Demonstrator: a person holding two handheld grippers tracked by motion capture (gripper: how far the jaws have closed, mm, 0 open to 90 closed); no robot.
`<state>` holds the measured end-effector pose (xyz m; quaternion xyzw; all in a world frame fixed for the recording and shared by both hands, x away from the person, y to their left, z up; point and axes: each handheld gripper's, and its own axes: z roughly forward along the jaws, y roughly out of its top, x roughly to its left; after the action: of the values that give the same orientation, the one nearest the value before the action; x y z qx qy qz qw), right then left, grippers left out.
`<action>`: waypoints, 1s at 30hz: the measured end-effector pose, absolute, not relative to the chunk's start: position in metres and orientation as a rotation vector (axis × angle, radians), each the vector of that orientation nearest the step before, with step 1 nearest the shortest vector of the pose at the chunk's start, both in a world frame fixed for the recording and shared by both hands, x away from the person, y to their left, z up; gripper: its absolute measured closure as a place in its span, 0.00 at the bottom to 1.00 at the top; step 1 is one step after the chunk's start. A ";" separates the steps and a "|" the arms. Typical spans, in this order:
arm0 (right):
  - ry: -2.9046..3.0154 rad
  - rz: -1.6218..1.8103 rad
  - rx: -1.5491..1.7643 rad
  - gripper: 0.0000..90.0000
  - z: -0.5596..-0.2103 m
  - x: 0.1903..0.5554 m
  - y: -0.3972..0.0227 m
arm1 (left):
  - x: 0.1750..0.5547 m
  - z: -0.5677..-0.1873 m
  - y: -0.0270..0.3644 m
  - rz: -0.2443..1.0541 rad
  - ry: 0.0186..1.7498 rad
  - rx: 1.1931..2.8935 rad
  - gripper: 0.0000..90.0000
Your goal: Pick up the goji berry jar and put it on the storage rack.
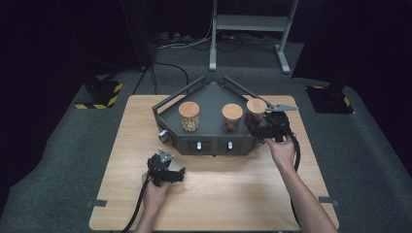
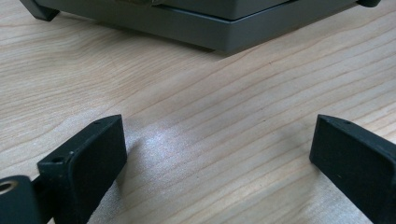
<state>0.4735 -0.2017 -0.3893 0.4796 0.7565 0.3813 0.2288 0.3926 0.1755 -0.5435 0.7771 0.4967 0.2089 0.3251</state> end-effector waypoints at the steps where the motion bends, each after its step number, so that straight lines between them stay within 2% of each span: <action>1: 2.083 1.053 1.317 0.13 -0.389 0.473 -0.203 | 0.393 -0.544 0.175 0.548 1.302 2.038 0.04; 30: 2.093 1.080 1.273 0.13 -0.399 0.445 -0.214 | 0.393 -0.544 0.175 0.549 1.302 2.039 0.04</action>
<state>0.4448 -0.2139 -0.3994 0.4628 0.7607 0.3927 0.2300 0.3926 0.1755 -0.5435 0.7776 0.4963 0.2092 0.3245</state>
